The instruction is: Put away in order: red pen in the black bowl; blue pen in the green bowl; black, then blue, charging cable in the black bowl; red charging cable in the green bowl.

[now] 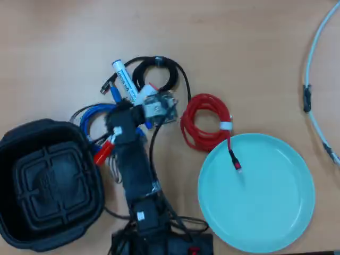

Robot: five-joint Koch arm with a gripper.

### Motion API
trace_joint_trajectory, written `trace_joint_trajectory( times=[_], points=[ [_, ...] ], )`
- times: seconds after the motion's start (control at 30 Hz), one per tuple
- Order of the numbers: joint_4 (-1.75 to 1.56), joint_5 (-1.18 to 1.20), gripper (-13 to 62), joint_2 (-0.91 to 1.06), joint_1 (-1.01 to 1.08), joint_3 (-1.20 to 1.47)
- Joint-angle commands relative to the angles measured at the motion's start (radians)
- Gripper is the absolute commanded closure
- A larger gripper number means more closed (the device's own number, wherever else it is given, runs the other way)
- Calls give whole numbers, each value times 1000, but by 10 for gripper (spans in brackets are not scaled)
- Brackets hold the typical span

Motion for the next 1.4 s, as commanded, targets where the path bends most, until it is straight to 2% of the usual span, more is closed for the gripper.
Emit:
trace_joint_trajectory(
  times=[0.0,0.27,0.5,0.9,1.17,1.37],
  points=[
    [37,69,562,58,-98,-12],
    [6,229,561,52,-486,-34],
    [-103,339,560,44,-678,-34],
    [-373,425,560,-158,-847,-29],
    [-466,416,552,-333,-879,-28],
    [-465,391,455,-454,-871,8]
  ],
)
